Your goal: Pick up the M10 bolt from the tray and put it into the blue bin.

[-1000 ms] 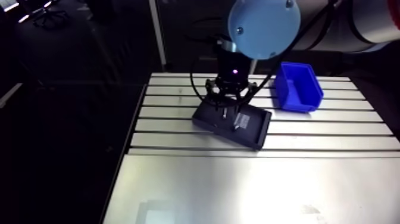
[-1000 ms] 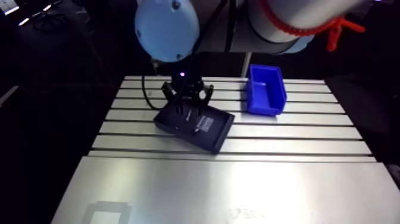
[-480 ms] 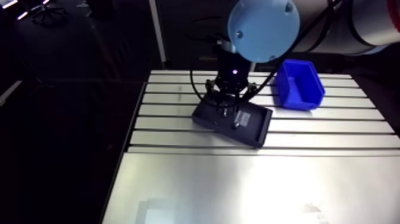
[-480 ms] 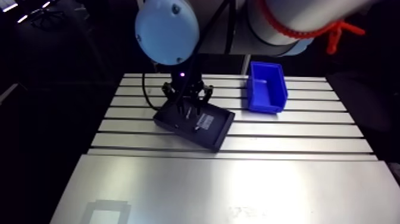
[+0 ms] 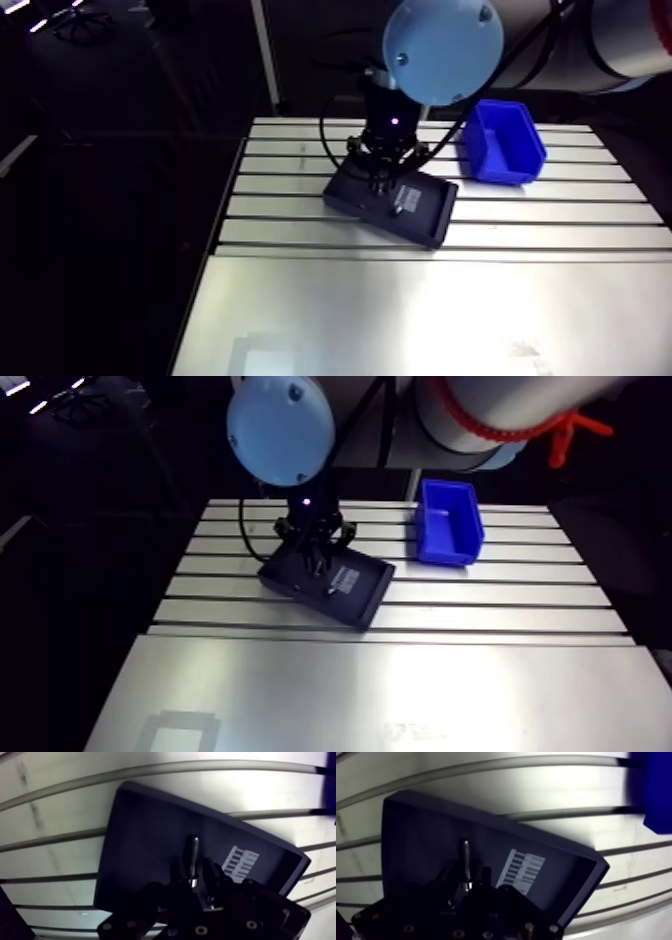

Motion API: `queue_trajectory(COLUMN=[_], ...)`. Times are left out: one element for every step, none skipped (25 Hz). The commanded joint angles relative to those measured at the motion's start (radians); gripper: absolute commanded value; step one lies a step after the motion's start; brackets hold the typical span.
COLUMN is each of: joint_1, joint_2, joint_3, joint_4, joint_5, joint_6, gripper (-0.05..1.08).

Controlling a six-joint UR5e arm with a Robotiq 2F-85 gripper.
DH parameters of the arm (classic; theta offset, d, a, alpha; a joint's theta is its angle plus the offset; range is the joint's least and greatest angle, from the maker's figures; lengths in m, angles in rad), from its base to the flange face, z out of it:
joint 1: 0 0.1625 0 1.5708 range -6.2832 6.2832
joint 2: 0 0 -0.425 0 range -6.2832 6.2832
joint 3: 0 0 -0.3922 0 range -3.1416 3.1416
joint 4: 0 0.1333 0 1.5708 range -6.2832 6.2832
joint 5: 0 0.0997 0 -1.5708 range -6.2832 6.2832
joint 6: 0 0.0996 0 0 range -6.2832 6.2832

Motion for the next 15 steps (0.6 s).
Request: queue_trajectory(joint_1=[0.000, 0.000, 0.000, 0.000, 0.000, 0.000, 0.000, 0.000, 0.000, 0.000, 0.000, 0.000, 0.000, 0.000, 0.000], joint_2=[0.000, 0.000, 0.000, 0.000, 0.002, 0.003, 0.003, 0.003, 0.003, 0.003, 0.003, 0.003, 0.003, 0.003, 0.003], joint_3=[0.000, 0.000, 0.000, 0.000, 0.000, 0.000, 0.002, 0.002, 0.002, 0.002, 0.002, 0.002, 0.002, 0.002, 0.002], joint_4=[-0.001, -0.001, -0.001, -0.001, -0.001, -0.001, -0.001, -0.001, -0.001, -0.001, -0.001, -0.001, -0.001, -0.001, -0.001], joint_5=[0.000, 0.000, 0.000, 0.000, 0.000, 0.000, 0.000, 0.000, 0.000, 0.000, 0.000, 0.000, 0.000, 0.000, 0.000], joint_6=[0.000, 0.000, 0.000, 0.000, 0.000, 0.002, 0.002, 0.002, 0.002, 0.002, 0.002, 0.002, 0.002, 0.002, 0.002], gripper=[0.68, 0.68, 0.68, 0.69, 0.69, 0.69, 0.69, 0.70, 0.70, 0.70, 0.70, 0.71, 0.71, 0.71, 0.72])
